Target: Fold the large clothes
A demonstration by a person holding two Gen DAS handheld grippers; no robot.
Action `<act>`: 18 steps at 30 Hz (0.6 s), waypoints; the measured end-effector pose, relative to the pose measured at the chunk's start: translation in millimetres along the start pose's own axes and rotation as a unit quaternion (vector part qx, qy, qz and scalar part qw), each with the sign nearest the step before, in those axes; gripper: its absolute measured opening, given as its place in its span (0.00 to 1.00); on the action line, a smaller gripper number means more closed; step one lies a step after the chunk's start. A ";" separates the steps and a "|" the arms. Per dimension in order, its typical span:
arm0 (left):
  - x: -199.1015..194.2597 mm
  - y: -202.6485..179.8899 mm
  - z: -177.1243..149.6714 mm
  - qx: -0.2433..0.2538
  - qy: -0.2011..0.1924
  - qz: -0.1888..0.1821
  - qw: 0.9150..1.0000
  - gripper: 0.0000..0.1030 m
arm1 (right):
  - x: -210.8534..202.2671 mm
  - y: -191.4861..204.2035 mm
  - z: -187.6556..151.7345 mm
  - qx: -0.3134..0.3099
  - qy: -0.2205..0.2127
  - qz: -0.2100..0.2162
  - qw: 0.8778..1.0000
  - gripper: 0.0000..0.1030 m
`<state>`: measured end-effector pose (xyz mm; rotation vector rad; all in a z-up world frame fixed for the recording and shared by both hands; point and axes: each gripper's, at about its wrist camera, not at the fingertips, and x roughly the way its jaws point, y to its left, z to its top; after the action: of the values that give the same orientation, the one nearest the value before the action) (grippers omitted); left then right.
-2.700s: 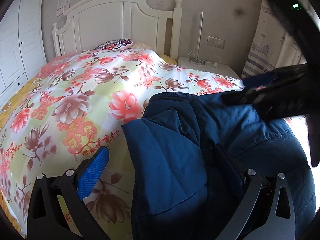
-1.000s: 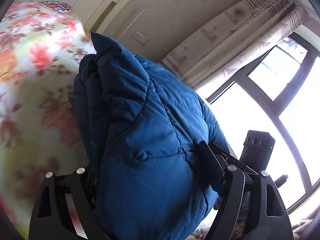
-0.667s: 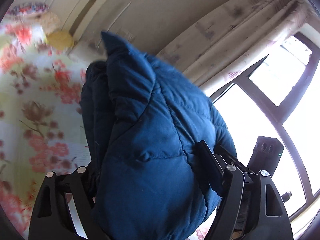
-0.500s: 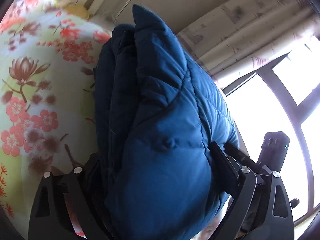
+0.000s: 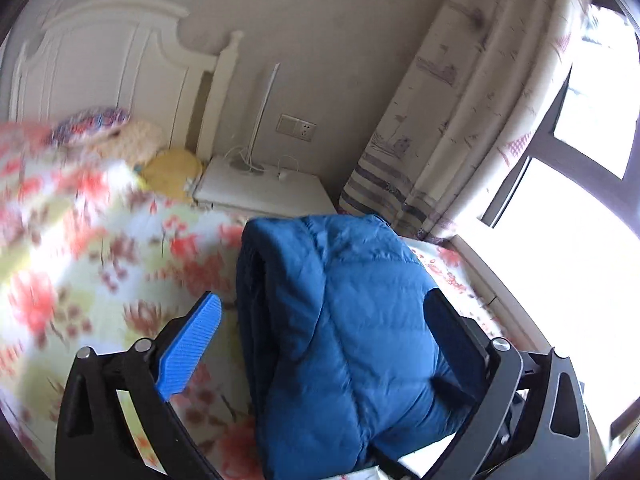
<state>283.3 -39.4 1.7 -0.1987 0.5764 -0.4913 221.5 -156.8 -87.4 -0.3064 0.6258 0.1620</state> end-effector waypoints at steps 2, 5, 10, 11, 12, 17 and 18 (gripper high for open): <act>14.3 -15.7 19.5 0.032 0.014 0.016 0.999 0.96 | 4.1 -2.1 0.8 0.005 0.017 0.008 1.000 0.83; 47.4 -32.5 41.6 0.056 0.043 0.035 0.997 0.96 | -2.9 10.9 -3.5 -0.018 0.020 0.000 1.000 0.83; 122.7 -41.4 28.7 0.056 0.113 0.041 0.991 0.96 | -16.8 12.2 -15.8 -0.016 0.009 -0.004 1.000 0.83; 144.7 -35.9 19.0 0.058 0.140 0.058 0.987 0.96 | -17.5 10.2 -16.1 -0.015 0.008 -0.001 1.000 0.83; 155.6 -26.7 9.7 0.058 0.151 0.052 0.986 0.96 | -17.9 10.1 -17.1 -0.019 0.007 0.001 1.000 0.83; 168.7 -4.7 5.1 0.029 0.164 0.033 0.986 0.96 | -19.5 20.4 -22.3 -0.046 0.003 -0.011 0.999 0.86; 168.5 -3.8 4.7 0.030 0.162 0.034 0.986 0.96 | -20.8 18.9 -21.8 -0.044 0.002 -0.005 0.999 0.86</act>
<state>407.2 -126.3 -73.0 -0.0415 0.8815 -0.4765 188.3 -147.3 -96.1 -0.3943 0.6220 0.1792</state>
